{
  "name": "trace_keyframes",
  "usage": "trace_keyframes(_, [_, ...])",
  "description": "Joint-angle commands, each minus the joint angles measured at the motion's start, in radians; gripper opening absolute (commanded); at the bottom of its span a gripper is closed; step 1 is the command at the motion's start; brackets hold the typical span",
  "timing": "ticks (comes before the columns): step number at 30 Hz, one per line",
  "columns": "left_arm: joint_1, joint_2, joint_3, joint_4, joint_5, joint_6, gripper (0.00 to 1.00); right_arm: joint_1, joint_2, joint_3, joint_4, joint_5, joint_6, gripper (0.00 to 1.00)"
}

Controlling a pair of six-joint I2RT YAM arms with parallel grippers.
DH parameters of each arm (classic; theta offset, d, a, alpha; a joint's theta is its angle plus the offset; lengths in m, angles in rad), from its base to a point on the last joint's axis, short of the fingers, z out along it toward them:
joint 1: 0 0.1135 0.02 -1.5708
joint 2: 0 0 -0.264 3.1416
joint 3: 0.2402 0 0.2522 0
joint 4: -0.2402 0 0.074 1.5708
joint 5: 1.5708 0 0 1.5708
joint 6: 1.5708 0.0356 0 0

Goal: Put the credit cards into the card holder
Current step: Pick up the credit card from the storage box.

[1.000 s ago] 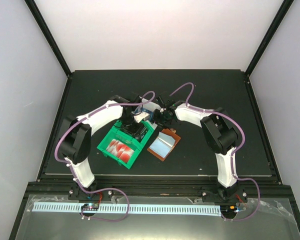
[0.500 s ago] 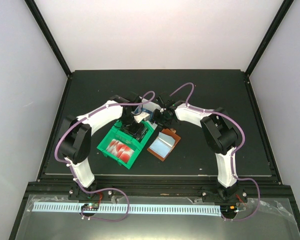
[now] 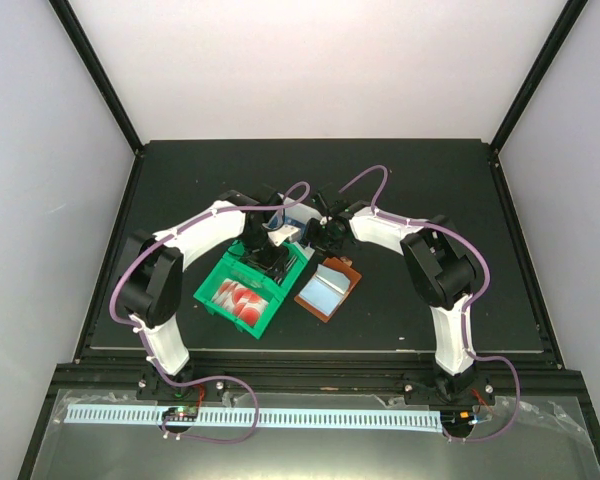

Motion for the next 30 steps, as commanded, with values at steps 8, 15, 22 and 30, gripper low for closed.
trace_keyframes(8, [0.006,0.014,0.036,-0.054,0.077,-0.003,0.09,0.002,0.009,0.013,0.019,-0.009,-0.002,0.5])
trace_keyframes(15, [0.016,-0.005,0.048,-0.061,0.025,-0.013,0.02,0.0,0.006,0.013,0.022,-0.011,-0.006,0.5])
trace_keyframes(22, [0.023,-0.058,0.076,-0.08,-0.111,-0.047,0.02,0.001,-0.025,0.013,0.04,-0.027,-0.009,0.52])
trace_keyframes(30, [0.023,-0.137,0.092,-0.075,-0.248,-0.103,0.02,-0.005,-0.107,0.024,0.007,0.051,-0.039,0.59])
